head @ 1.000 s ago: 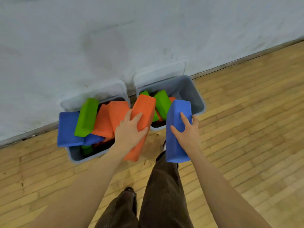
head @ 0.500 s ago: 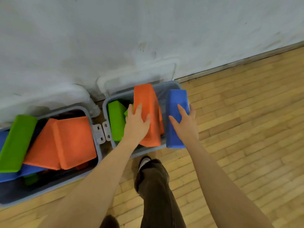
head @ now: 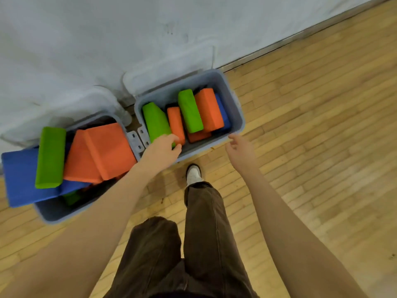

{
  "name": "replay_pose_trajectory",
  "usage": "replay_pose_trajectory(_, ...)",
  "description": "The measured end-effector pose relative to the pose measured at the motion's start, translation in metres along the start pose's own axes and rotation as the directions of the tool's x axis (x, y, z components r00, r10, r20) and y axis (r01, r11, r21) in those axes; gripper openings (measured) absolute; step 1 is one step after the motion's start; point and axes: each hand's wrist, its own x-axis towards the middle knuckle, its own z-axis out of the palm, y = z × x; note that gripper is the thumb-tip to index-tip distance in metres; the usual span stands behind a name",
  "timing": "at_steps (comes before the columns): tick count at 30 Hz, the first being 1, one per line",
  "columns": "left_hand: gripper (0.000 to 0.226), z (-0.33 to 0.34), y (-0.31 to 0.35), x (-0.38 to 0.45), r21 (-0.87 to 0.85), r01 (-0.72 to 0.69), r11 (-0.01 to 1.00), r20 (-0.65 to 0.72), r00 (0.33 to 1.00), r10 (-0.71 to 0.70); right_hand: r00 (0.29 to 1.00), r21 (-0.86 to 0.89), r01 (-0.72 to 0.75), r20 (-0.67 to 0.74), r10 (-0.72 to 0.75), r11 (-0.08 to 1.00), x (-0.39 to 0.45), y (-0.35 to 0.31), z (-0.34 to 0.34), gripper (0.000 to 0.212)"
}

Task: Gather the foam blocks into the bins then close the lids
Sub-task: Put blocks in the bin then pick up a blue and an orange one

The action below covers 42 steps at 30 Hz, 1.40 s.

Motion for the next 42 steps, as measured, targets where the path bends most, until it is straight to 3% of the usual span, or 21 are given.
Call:
replay_pose_trajectory(7, 0.036, 0.037, -0.024, -0.114, 0.056, -0.032, 0.998, 0.203, 0.979, 0.020, 0.957, 0.172, -0.280, -0.020, 0.288, 0.944, -0.178, 0.047, 0.048, 0.039)
replay_pose_trajectory(11, 0.014, 0.071, -0.037, -0.173, 0.029, -0.070, 0.997, 0.284, 0.957, 0.059, 0.879, 0.368, -0.415, -0.073, 0.471, 0.832, -0.288, 0.085, 0.091, 0.037)
replay_pose_trajectory(15, 0.017, 0.111, -0.040, -0.225, 0.043, -0.092, 0.995, 0.395, 0.916, 0.068, 0.748, 0.616, -0.478, -0.088, 0.658, 0.626, -0.388, 0.120, 0.125, 0.035)
replay_pose_trajectory(22, 0.026, 0.210, -0.011, -0.299, 0.282, -0.254, 0.925, 0.641, 0.767, 0.016, 0.443, 0.902, -0.338, -0.098, 0.891, 0.268, -0.537, 0.173, 0.170, 0.032)
replay_pose_trajectory(26, 0.020, 0.283, 0.018, -0.355, 0.353, -0.471, 0.808, 0.762, 0.647, 0.043, 0.243, 0.980, -0.195, 0.001, 0.970, 0.048, -0.615, 0.208, 0.205, 0.029)
replay_pose_trajectory(31, 0.016, 0.401, 0.048, -0.442, 0.405, -0.685, 0.605, 0.853, 0.521, 0.019, 0.061, 0.990, -0.029, 0.139, 0.988, -0.138, -0.705, 0.262, 0.247, 0.030)
replay_pose_trajectory(36, 0.022, 0.523, 0.080, -0.543, 0.350, -0.842, 0.411, 0.923, 0.385, 0.004, 0.004, 0.958, 0.052, 0.281, 0.960, -0.281, -0.777, 0.334, 0.269, 0.030)
replay_pose_trajectory(42, 0.023, 0.628, 0.138, -0.642, 0.190, -0.964, 0.185, 0.980, 0.197, 0.020, -0.034, 0.945, -0.011, 0.326, 0.945, -0.327, -0.851, 0.417, 0.257, 0.033)
